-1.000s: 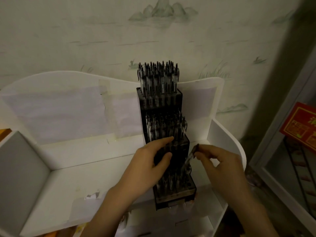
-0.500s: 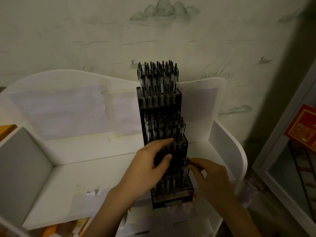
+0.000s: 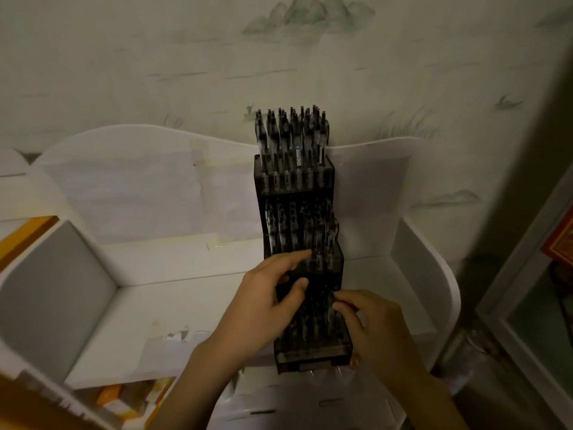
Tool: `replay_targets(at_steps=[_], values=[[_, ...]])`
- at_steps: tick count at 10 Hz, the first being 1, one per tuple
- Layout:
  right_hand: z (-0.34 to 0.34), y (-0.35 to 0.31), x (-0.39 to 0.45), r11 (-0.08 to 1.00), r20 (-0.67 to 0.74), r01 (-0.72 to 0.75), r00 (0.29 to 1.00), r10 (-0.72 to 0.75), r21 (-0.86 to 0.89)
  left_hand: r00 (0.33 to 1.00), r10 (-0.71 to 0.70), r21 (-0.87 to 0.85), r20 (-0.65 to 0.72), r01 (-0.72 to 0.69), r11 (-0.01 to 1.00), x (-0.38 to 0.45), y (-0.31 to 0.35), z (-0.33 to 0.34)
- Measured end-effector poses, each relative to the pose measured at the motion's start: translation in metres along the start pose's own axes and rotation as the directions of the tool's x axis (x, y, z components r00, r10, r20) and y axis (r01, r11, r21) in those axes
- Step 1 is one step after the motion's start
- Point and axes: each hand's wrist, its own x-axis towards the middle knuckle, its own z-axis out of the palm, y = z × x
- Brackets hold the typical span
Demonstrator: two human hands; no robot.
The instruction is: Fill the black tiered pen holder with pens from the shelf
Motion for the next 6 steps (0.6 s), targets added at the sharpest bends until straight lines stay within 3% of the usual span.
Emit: replay_targets(at_steps=[2,4,6], values=[[0.003,0.007,-0.003,1.000,0.050,-0.008,0.999,0.008,-0.005,1.000,-0.013,0.017,-0.007,0.013,1.000,-0.004,0.004,0.001],[0.012,0.018,-0.003,0.996,0.294,-0.059,0.953,0.074,-0.060,0.999,0.007,0.041,-0.037,-0.005,0.999,-0.006,0.010,0.004],[0.003,0.013,-0.004,0.995,0.235,-0.049,0.970,0.068,-0.085,0.999,0.039,0.154,-0.031,-0.034,0.987,-0.004,0.019,0.005]])
